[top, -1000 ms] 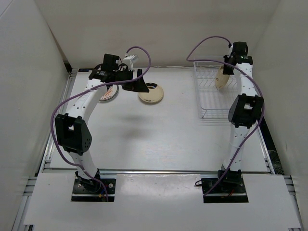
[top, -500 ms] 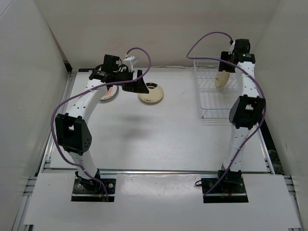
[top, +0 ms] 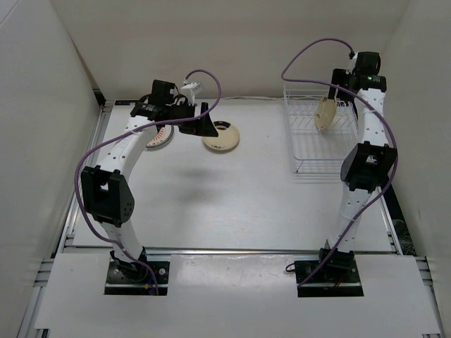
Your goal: Unload the plates from the dish rack
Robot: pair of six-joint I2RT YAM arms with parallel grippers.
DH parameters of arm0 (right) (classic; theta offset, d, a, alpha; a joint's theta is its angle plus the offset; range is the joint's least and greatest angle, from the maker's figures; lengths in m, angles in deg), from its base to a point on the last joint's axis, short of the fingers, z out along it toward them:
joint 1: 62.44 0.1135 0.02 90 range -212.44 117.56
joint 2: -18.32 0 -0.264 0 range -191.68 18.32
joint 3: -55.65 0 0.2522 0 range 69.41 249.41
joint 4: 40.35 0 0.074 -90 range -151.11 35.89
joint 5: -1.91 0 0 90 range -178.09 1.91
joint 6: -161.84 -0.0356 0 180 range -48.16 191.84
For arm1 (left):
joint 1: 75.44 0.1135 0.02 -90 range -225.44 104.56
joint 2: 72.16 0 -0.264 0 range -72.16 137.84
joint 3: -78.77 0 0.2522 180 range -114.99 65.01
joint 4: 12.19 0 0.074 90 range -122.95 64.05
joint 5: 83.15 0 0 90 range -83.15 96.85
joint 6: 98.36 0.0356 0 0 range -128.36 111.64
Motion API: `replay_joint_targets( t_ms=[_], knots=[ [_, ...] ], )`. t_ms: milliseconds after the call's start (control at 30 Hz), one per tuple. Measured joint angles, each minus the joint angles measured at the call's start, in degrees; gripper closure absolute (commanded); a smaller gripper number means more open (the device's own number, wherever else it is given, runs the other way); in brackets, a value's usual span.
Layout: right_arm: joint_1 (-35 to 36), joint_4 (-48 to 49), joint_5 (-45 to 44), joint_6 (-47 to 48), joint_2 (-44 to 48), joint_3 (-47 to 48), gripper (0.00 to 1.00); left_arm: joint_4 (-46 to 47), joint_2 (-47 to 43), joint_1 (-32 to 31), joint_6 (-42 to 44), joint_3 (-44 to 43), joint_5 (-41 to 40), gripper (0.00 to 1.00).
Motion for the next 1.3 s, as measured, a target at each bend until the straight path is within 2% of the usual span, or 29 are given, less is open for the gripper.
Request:
replay_joint_targets(
  t_ms=[267, 367, 400, 433, 500, 567, 600, 1033, 1133, 1300],
  knots=[
    [-0.2, -0.04, -0.92, 1.03, -7.02, 2.49, 0.23, -0.17, 0.07, 0.0, 0.2, 1.01, -0.04, 0.0],
    [-0.11, -0.07, -0.9, 1.16, -9.29, 4.11, 0.28, -0.15, 0.13, 0.0, 0.28, 1.01, -0.04, 0.0],
    [-0.13, -0.04, -0.92, 1.25, -9.86, 4.63, 0.33, -0.15, 0.17, 0.0, 0.28, 1.01, -0.04, 0.0],
    [-0.17, -0.07, -0.92, 1.46, -10.43, 5.29, 0.48, -0.17, 0.2, 0.0, 0.28, 1.01, -0.02, 0.0],
    [-0.28, 0.04, -1.01, 2.1, -11.39, 6.32, 0.73, -0.17, 0.22, 0.0, 0.28, 1.01, -0.04, 0.0],
    [-0.37, 0.04, -1.09, 2.12, -12.11, 7.08, 0.94, -0.17, 0.22, 0.0, 0.28, 1.01, -0.02, 0.0],
    [-0.42, 0.04, -1.4, 2.47, -12.24, 7.19, 0.99, -0.17, 0.22, 0.0, 0.28, 1.01, -0.04, 0.0],
    [-0.44, -0.87, -3.63, 1.73, -11.23, 7.58, 1.0, -0.17, 0.26, 0.0, 0.31, 1.01, 0.0, 0.0],
    [0.26, -1.09, -6.91, 0.79, -8.2, 7.26, 1.0, -0.17, 0.26, 0.0, 0.31, 1.01, 0.0, 0.0],
    [2.25, -0.66, -17.92, -0.35, 2.73, 2.73, 1.0, -0.17, 0.26, 0.0, 0.31, 1.03, 0.17, 0.0]
  ],
)
